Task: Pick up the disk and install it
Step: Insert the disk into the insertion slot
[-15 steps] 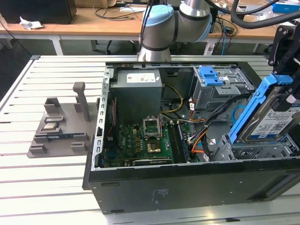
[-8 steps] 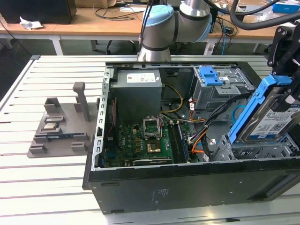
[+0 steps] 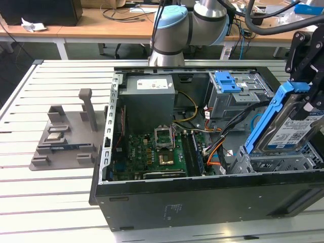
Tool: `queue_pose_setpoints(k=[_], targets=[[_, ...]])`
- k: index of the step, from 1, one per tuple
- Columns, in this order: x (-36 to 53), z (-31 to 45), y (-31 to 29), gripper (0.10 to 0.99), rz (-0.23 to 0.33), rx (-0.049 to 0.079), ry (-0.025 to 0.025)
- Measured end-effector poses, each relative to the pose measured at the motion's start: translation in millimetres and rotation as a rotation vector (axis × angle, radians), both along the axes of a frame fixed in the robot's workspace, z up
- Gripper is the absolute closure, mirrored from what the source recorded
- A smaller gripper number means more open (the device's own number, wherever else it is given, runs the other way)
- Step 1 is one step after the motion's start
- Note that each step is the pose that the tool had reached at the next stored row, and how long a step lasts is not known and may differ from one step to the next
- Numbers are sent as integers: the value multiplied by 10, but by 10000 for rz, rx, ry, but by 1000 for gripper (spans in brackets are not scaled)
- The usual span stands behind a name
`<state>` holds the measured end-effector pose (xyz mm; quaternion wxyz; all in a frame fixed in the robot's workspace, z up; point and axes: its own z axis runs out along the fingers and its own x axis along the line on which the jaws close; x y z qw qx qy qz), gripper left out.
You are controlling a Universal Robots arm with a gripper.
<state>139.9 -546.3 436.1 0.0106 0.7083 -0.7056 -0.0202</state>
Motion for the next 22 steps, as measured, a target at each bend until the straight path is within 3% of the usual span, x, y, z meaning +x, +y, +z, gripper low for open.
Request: queue_pose_setpoints(k=[17, 22], targets=[[0, -392, 0, 722, 0, -1, 5], [0, -442, 0, 722, 0, -1, 5]])
